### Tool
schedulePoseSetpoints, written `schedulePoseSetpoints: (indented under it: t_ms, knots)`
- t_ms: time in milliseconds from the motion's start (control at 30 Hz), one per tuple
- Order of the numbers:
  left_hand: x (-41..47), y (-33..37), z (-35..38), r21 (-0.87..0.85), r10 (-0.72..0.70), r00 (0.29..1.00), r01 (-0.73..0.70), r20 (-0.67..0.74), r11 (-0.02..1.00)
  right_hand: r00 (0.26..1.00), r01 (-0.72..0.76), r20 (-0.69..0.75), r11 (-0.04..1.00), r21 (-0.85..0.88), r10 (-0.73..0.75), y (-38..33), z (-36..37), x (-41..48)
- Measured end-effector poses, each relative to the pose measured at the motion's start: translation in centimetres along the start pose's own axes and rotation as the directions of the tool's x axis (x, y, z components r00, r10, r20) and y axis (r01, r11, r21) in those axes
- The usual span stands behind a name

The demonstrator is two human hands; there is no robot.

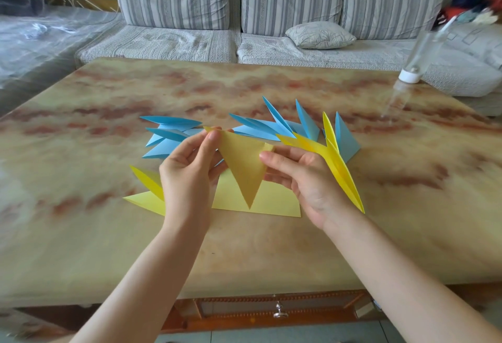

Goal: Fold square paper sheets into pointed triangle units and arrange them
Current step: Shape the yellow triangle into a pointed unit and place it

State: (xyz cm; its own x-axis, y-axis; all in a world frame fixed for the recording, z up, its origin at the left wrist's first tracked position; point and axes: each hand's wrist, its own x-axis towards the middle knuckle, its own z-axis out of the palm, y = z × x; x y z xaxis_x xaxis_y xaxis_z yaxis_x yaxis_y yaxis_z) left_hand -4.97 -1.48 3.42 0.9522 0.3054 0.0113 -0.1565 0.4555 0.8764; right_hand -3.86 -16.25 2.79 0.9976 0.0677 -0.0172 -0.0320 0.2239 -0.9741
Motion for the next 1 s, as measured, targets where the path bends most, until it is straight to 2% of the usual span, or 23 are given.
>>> schedulePoseSetpoints:
  t_ms: [100,267,367,433,467,500,533,567,600,633,733,800,1000]
  knots:
    - [-0.2,-0.3,-0.1,-0.043,-0.053,0.998,0.054,0.027,0.998,0.998,0.027,-0.058,0.999,-0.022,-0.029,-0.1,0.3,-0.1]
    - [0.0,-0.5,-0.4,-0.086,-0.125,0.99,0.13,0.059,0.988,0.996,0.059,-0.06,0.996,-0.061,-0.063,-0.4,0.0,0.0]
    - [0.4,-0.2,-0.6,0.027,-0.124,0.986,0.122,0.109,0.992,0.991,0.098,-0.079,0.987,-0.129,-0.108,-0.6,-0.4,0.1]
    - [0.7,0.3,-0.9,0.184,-0.007,0.992,-0.016,0.126,0.983,0.986,0.129,-0.08,0.974,-0.188,-0.146,-0.7,-0.7,0.2]
    - [0.9,0.6,-1.1,0.32,0.12,0.981,-0.164,0.153,0.933,0.984,0.146,-0.07,0.964,-0.222,-0.165,-0.8,-0.8,0.2]
    - [1.1,0.8,-1.3,0.457,0.269,0.937,-0.344,0.224,0.82,0.982,0.164,-0.052,0.951,-0.262,-0.183,-1.0,-0.9,0.2]
    - [1.2,1.2,-1.5,0.562,0.393,0.857,-0.516,0.334,0.647,0.98,0.179,-0.031,0.936,-0.304,-0.198,-1.1,-1.0,0.2]
    - [1.3,1.4,-1.6,0.621,0.465,0.765,-0.638,0.445,0.456,0.979,0.191,-0.009,0.921,-0.34,-0.206,-1.2,-1.0,0.1]
    - [1.6,1.6,-1.7,0.638,0.477,0.698,-0.703,0.534,0.315,0.977,0.202,0.017,0.908,-0.368,-0.211,-1.3,-1.0,-0.1]
    - [1.7,1.7,-1.8,0.647,0.436,0.689,-0.714,0.579,0.268,0.976,0.215,0.046,0.895,-0.392,-0.214,-1.4,-0.9,-0.2]
    - [1.6,1.4,-2.0,0.71,0.246,0.795,-0.606,0.554,0.358,0.968,0.252,0.116,0.855,-0.452,-0.224,-1.5,-0.9,-0.5]
    - [1.4,1.0,-1.9,0.742,0.189,0.833,-0.551,0.521,0.382,0.964,0.265,0.136,0.84,-0.474,-0.228,-1.4,-0.8,-0.5]
    - [1.1,1.0,-1.7,0.739,0.176,0.855,-0.512,0.488,0.437,0.963,0.261,0.182,0.856,-0.446,-0.199,-1.6,-0.8,-0.3]
